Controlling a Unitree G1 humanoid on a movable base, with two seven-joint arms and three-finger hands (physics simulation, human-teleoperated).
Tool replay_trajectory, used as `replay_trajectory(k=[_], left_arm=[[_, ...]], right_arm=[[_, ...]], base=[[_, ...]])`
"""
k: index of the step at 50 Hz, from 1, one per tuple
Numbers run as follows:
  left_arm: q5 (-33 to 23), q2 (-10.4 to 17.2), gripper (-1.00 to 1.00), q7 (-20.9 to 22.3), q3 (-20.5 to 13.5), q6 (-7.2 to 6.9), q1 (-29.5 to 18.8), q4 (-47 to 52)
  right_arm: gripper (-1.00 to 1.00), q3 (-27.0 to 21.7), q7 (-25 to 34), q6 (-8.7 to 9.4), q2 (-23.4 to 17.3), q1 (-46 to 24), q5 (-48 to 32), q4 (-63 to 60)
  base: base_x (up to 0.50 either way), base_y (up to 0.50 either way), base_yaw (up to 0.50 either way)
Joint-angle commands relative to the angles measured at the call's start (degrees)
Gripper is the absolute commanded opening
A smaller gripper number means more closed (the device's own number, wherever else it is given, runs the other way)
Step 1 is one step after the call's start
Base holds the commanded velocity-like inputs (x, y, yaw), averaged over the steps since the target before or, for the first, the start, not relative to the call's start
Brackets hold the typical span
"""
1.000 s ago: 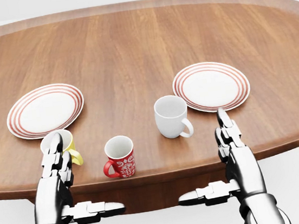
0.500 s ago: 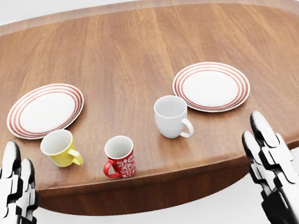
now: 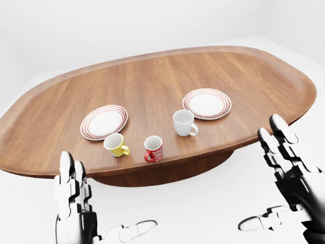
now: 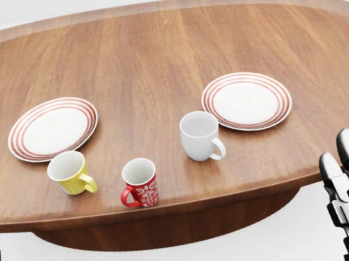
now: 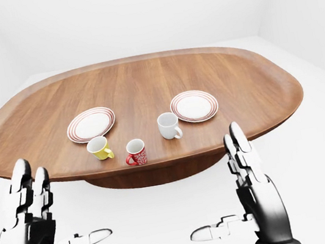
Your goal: Put the red mug on the left plate.
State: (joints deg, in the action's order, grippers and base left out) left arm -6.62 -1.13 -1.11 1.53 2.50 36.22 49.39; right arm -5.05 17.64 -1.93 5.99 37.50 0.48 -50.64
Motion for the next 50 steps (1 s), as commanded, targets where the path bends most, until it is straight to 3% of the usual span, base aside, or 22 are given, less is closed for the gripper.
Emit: replay_trajectory(k=[1,13,17,18,50], left_arm=[[0.4,-0.9,1.0,0.6,-0.9,0.63,1.1,1.1],[-0.1,-0.9,1.0,0.6,-0.4,0.6,0.9,0.9],[-0.1,-0.7,1.0,0.5,-0.2,0.5,0.7,0.9],[-0.2,-0.7,1.0,0.4,-0.1,0.44,0.6,0.8],[-0.4,0.6,1.0,-0.7,1.2,0.42,0.7,0.7]], right_arm=[[1.0,-0.1,0.3,0.2,0.3,0.2,-0.6,-0.7],[1.0,0.1,0.3,-0.62,-0.1,0.4,-0.5,-0.1],[1.0,0.1,-0.1,-0.09,-0.1,0.5,-1.4,-0.2],[1.0,0.4,0.3,-1.22,-0.2,0.8,-1.3,0.0],[1.0,1.6,-1.4,-1.3,-1.3,0.9,-2.8,0.5]], base=[[0.0,0.0,0.0],[0.0,0.0,0.0],[0.0,0.0,0.0],[0.0,0.0,0.0],[0.0,0.5,0.0]])
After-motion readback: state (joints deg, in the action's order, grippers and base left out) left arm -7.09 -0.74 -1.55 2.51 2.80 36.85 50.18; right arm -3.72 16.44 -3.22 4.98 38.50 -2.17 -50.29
